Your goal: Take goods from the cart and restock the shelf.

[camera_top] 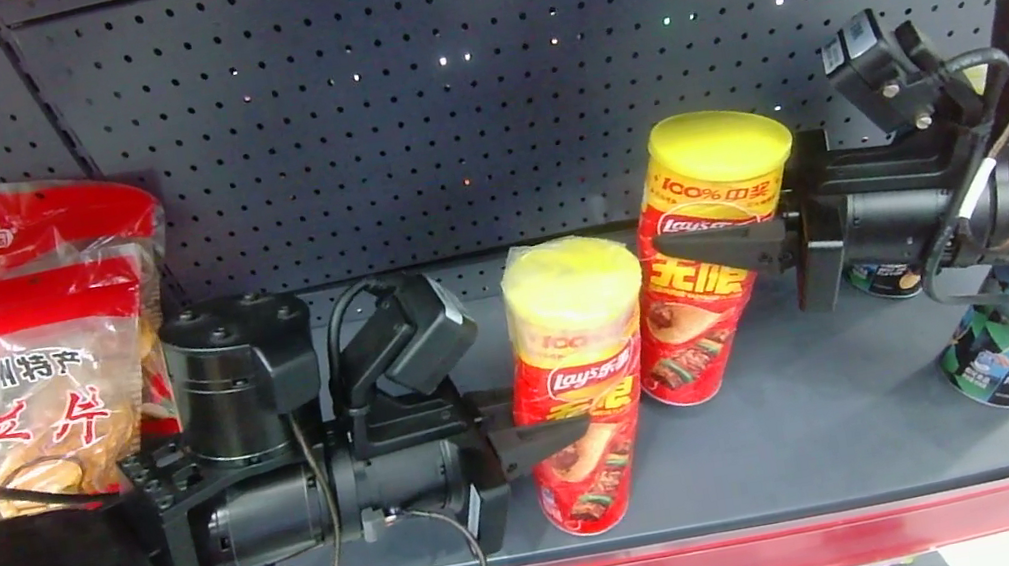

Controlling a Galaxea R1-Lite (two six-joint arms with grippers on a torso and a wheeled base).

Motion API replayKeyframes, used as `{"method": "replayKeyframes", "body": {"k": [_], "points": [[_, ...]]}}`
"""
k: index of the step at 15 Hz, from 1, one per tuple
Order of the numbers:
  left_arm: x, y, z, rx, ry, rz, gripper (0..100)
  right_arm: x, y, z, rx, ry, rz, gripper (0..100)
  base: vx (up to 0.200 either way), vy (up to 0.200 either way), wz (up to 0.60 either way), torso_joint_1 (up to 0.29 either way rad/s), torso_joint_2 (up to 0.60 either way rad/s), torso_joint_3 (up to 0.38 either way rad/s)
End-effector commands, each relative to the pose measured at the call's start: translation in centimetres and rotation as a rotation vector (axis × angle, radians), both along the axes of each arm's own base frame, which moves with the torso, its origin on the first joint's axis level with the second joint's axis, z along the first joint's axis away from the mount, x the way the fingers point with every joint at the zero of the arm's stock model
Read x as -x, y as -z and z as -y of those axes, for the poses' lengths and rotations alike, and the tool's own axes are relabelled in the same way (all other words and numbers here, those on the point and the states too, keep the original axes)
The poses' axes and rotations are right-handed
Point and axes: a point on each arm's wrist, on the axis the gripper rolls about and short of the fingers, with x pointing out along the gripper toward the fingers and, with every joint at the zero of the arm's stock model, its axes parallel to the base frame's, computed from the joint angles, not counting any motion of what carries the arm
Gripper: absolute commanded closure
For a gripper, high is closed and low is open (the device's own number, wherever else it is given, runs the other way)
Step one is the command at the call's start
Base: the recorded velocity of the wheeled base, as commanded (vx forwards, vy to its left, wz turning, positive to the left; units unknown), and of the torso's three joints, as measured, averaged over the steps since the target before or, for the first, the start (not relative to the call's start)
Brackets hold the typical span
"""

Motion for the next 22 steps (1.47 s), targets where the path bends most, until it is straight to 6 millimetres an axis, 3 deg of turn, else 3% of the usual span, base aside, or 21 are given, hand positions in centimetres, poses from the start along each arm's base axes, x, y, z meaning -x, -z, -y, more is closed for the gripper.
{"method": "replayKeyframes", "body": {"k": [1, 9, 10, 14, 17, 20, 21, 22], "points": [[0.0, 0.6, -0.2, -0.018, -0.005, -0.022, 100, -0.3, 0.3, -0.1, 0.001, -0.001, -0.012, 100, 0.0, 0.0, 0.0, 0.0, 0.0, 0.0], [-0.3, 0.6, -0.7, -0.02, -0.031, -0.024, 100, -0.3, 0.4, -0.2, -0.002, 0.002, -0.022, 100, 0.0, 0.0, 0.0, 0.0, 0.0, 0.0], [-0.3, 0.7, -0.7, -0.021, -0.031, -0.026, 0, -0.3, 0.4, -0.2, -0.002, 0.002, -0.022, 100, 0.0, 0.0, 0.0, 0.0, 0.0, 0.0], [-0.6, 0.9, -1.8, -0.028, -0.068, -0.035, 0, -0.3, 0.4, -0.2, -0.002, 0.0, -0.022, 100, 0.0, 0.0, 0.0, 0.0, 0.0, 0.0], [1.0, 0.1, -2.8, -0.012, -0.057, -0.016, 0, -0.4, 0.7, -0.3, 0.003, -0.001, -0.034, 100, 0.0, 0.0, 0.0, 0.0, 0.0, 0.0], [5.8, -1.4, -5.4, 0.034, -0.027, 0.033, 0, -0.8, 1.3, -0.6, 0.01, -0.004, -0.049, 100, 0.0, 0.0, 0.0, 0.0, 0.0, 0.0], [7.2, -1.6, -6.9, 0.051, -0.053, 0.045, 0, -1.0, 1.3, -0.6, 0.009, -0.002, -0.047, 100, 0.0, 0.0, 0.0, 0.0, 0.0, 0.0], [9.4, -1.9, -10.5, 0.089, -0.208, 0.064, 0, -1.3, 1.4, -0.7, 0.009, -0.001, -0.047, 100, 0.0, 0.0, 0.0, 0.0, 0.0, 0.0]]}}
